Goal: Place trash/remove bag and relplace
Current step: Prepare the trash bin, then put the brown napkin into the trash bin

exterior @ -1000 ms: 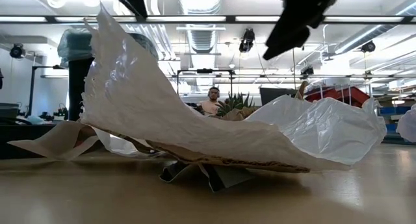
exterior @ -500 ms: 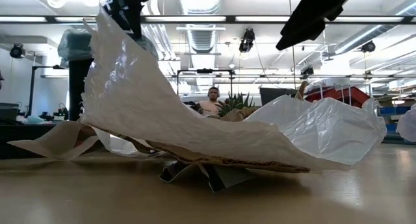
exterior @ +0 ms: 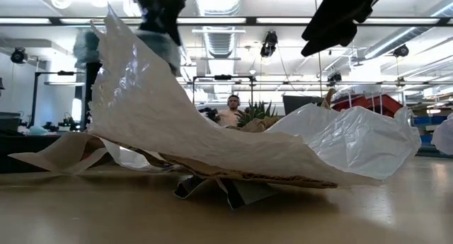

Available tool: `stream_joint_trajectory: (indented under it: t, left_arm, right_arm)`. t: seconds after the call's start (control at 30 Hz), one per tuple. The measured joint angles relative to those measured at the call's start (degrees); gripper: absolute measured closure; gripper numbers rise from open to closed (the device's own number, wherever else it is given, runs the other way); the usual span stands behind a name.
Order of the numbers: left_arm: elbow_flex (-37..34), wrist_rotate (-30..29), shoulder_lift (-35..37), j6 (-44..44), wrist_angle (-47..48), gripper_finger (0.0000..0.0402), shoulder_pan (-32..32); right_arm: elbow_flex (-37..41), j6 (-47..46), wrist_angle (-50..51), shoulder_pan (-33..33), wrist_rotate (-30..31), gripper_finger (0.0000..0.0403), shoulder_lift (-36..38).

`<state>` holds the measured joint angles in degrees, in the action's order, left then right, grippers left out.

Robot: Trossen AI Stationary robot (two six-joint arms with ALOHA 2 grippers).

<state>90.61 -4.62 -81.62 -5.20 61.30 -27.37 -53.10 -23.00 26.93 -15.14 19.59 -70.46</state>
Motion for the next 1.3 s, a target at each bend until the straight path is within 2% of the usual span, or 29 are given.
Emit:
stream_joint_trajectory:
  t: [0.1, 0.27, 0.47, 0.67, 0.9, 1.07, 1.3]
  left_arm:
    - [0.0, 2.9, -1.1, -0.2, -3.6, 0.0132, 0.9]
    - [0.0, 3.7, -2.2, -0.2, -7.6, 0.0132, 3.2]
    - [0.0, 4.0, -1.7, -0.1, -7.9, 0.0132, 5.1]
    - [0.7, 2.2, 2.6, -2.0, -5.7, 0.0132, 5.8]
    - [0.7, -0.9, 10.6, -6.6, -2.8, 0.0121, 9.9]
    - [0.4, -3.4, 15.3, -14.5, -3.0, 0.0109, 17.6]
    - [-5.0, -18.2, 18.0, -26.0, -2.9, 0.0113, 34.9]
  right_arm:
    - [0.0, 0.0, -0.2, 0.0, 0.0, 0.0128, -0.5]
    - [0.0, -0.5, -0.5, 0.0, 0.0, 0.0122, -1.3]
    - [0.0, -0.5, -2.4, 0.0, 0.0, 0.0127, -3.6]
    - [0.0, 0.4, -5.9, 0.0, 0.0, 0.0134, -6.1]
    - [0.0, 2.2, -6.6, 0.5, 0.5, 0.0126, -9.5]
    - [0.0, 3.6, -10.0, 0.5, 0.6, 0.0118, -14.5]
    - [0.0, 3.5, -17.6, 0.5, 0.5, 0.0135, -20.9]
